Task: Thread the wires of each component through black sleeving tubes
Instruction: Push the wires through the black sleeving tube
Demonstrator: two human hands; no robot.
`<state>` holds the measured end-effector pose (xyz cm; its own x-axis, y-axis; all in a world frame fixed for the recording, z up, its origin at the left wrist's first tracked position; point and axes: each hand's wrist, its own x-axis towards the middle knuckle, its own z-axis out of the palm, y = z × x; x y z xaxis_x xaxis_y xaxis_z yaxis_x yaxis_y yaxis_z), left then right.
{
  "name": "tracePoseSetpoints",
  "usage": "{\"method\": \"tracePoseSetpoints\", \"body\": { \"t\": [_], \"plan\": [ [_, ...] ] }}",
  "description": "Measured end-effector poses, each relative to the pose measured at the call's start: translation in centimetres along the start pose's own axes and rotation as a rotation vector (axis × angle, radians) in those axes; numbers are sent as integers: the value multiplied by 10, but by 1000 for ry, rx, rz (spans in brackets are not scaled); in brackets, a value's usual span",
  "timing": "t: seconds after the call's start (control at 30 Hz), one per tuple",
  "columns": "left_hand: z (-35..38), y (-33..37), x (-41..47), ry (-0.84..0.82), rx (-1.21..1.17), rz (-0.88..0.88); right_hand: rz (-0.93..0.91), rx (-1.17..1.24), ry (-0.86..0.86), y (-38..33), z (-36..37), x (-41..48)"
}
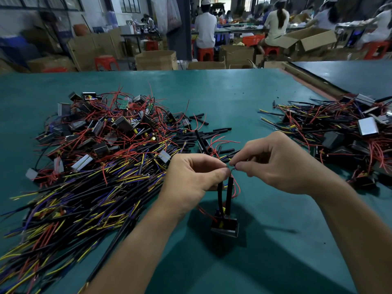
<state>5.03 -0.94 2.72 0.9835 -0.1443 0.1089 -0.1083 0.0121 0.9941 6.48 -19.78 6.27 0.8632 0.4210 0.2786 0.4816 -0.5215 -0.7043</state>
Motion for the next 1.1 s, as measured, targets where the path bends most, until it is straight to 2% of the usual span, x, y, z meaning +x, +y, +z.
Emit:
{"method": "tracePoseSetpoints", "body": {
  "t": [0.37, 0.63, 0.87, 1.1],
  "plan": [
    [3, -4, 1, 23, 82, 131, 9, 7, -9, -1, -1, 0],
    [6, -9, 1, 130, 243, 247, 18, -9, 24, 4, 4, 1],
    [7, -14, 3, 156, 322, 365, 0, -37, 40, 5, 5, 3],
    [7, -15, 3, 153, 347, 360, -4, -47, 45, 4, 7, 4]
  ]
}}
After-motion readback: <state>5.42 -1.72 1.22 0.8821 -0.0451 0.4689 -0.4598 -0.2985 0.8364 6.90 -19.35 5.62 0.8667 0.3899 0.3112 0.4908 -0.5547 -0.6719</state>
